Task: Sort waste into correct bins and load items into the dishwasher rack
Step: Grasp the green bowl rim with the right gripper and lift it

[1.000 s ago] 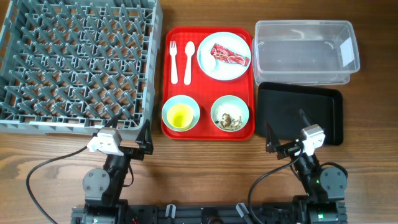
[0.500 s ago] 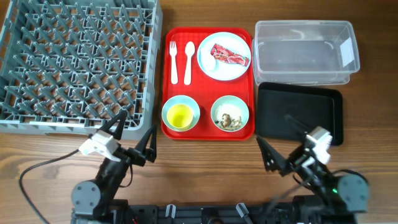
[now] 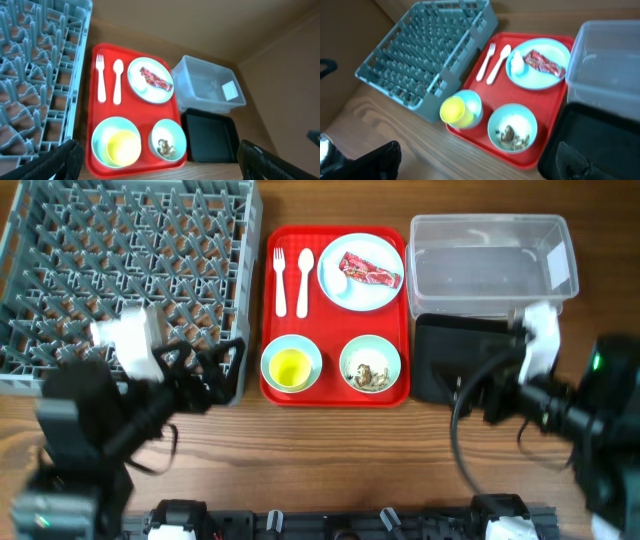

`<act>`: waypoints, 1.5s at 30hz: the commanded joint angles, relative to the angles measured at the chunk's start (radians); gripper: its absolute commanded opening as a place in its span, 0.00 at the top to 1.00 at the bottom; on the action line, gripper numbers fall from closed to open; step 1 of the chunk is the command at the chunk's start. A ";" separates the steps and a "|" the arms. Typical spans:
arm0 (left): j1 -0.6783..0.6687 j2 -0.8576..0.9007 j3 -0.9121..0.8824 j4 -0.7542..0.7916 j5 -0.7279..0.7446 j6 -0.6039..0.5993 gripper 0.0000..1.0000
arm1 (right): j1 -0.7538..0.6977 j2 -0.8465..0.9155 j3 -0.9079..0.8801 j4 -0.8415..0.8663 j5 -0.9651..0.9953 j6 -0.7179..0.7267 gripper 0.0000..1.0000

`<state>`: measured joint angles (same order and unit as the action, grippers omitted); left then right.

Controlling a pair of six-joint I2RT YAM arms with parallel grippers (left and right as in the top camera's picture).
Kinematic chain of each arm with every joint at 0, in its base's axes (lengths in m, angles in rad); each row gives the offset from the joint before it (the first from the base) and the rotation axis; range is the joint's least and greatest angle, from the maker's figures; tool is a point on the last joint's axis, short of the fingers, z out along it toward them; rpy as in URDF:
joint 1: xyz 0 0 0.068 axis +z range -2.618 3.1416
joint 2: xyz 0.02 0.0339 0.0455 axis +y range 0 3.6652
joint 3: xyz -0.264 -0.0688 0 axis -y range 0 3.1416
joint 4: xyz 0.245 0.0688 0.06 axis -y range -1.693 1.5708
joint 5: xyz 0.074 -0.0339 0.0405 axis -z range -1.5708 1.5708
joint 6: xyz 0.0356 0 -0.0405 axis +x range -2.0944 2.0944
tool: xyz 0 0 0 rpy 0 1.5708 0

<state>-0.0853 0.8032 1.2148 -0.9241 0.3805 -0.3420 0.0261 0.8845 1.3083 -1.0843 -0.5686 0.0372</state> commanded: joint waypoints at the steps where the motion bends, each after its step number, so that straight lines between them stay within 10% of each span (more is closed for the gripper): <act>1: -0.004 0.152 0.206 -0.141 0.012 0.114 0.00 | -0.003 0.093 0.062 -0.005 -0.083 0.072 0.00; 9: -0.004 0.201 0.227 -0.245 0.013 0.092 0.00 | 0.023 0.227 0.062 -0.051 -0.081 0.061 0.00; 22: -0.004 0.206 0.227 -0.248 0.013 0.092 0.00 | 0.502 0.502 0.058 -0.045 0.278 0.272 0.23; 28: -0.004 0.206 0.227 -0.256 0.012 0.092 0.00 | 0.568 0.606 0.058 0.023 0.367 0.417 0.53; 45: -0.004 0.206 0.227 -0.256 0.012 0.092 0.00 | 0.605 1.006 0.058 0.185 0.537 0.516 0.60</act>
<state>-0.0853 1.0080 1.4246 -1.1793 0.3805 -0.2703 0.6277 1.8416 1.3582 -0.9253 -0.0566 0.5278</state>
